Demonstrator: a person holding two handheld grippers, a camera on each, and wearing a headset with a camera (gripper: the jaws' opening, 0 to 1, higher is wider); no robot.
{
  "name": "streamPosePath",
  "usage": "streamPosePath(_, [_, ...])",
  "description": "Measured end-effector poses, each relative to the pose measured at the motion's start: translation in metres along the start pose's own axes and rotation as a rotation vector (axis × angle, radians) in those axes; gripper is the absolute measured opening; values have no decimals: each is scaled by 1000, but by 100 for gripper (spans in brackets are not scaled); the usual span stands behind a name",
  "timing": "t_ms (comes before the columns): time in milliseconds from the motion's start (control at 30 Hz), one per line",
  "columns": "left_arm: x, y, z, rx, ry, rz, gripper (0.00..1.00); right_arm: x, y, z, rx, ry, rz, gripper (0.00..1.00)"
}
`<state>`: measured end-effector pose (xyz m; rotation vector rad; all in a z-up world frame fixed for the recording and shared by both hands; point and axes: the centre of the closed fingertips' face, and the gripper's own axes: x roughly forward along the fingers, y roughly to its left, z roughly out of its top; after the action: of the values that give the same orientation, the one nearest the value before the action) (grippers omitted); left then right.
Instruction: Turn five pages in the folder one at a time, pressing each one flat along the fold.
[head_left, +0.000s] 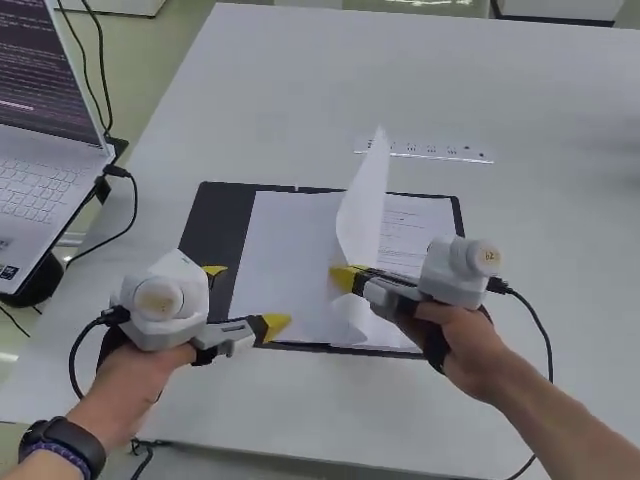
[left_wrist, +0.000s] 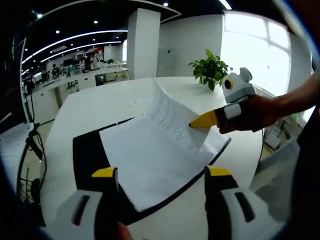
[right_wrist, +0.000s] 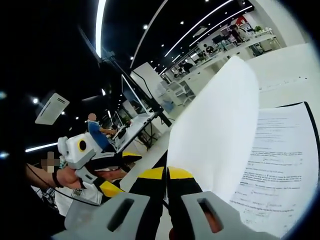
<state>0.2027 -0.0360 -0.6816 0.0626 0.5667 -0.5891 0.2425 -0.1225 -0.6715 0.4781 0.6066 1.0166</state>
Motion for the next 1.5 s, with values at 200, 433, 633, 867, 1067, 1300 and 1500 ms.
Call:
streamPosePath(200, [-13,9,-8,-36,-6,19,69,19,8,-1,6,14,13,0])
streamPosePath(433, [-25,13,-22,-88,-5,30,68,41,19,-10,-5,53,38,0])
streamPosePath(633, [-34,18,-29,-105,-9,42,68,59,24,-19,0,85,50,0])
streamPosePath(867, [-42,23,-33,-132,-20,45,68,77,24,-35,13,136,54,0])
streamPosePath(1067, [-45,20,-39,-151,-14,40,67,87,25,-46,19,171,56,0])
streamPosePath(1300, [-47,19,-36,-168,-31,45,67,98,25,-60,24,208,54,0])
streamPosePath(1500, [-48,17,-33,-176,-42,49,67,108,18,-77,19,268,31,0])
